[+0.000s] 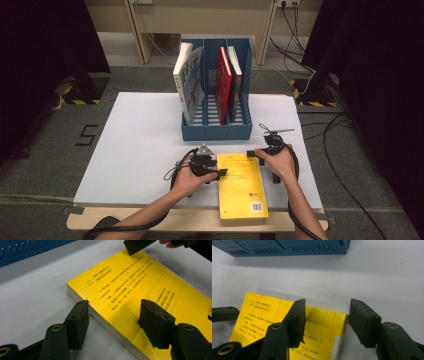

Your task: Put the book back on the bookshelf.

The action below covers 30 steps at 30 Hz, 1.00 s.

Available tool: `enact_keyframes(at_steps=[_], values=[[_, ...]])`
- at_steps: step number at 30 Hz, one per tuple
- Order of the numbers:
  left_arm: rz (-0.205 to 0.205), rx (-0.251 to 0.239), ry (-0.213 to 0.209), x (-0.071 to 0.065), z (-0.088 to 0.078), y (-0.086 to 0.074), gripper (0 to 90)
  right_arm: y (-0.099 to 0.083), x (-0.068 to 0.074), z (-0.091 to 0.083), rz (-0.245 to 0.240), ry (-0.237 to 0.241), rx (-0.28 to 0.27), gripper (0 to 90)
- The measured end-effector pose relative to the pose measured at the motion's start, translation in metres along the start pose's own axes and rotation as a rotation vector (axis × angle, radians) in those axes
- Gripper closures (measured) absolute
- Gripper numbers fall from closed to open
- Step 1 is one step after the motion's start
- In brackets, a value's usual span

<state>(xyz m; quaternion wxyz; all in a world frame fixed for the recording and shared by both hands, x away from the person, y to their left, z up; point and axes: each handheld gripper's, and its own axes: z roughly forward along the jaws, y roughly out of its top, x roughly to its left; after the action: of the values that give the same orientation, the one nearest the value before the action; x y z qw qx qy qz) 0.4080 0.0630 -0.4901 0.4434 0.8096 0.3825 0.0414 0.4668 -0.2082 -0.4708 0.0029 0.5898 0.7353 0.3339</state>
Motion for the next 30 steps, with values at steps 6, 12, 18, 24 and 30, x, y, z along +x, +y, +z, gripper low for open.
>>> enact_keyframes(at_steps=[6,12,18,24,30], values=[[-0.001,0.004,-0.001,0.0004,0.0000,0.0001,40.1,0.0004,0.0015,0.0003,0.005,-0.008,0.003,48.4],[-0.008,-0.002,0.005,-0.0005,0.0007,-0.0004,40.2,-0.0003,0.0036,0.0001,0.020,-0.017,0.002,49.2],[-0.010,-0.003,0.008,-0.0005,0.0009,-0.0012,40.4,0.0002,0.0001,-0.0008,0.048,-0.021,-0.006,54.5],[-0.010,-0.003,0.004,-0.0004,0.0010,-0.0013,40.7,0.0031,0.0006,-0.0045,0.074,-0.018,-0.006,58.5],[-0.014,-0.001,0.005,-0.0001,0.0001,-0.0013,40.6,0.0043,0.0017,-0.0073,0.075,-0.014,-0.011,60.0]])
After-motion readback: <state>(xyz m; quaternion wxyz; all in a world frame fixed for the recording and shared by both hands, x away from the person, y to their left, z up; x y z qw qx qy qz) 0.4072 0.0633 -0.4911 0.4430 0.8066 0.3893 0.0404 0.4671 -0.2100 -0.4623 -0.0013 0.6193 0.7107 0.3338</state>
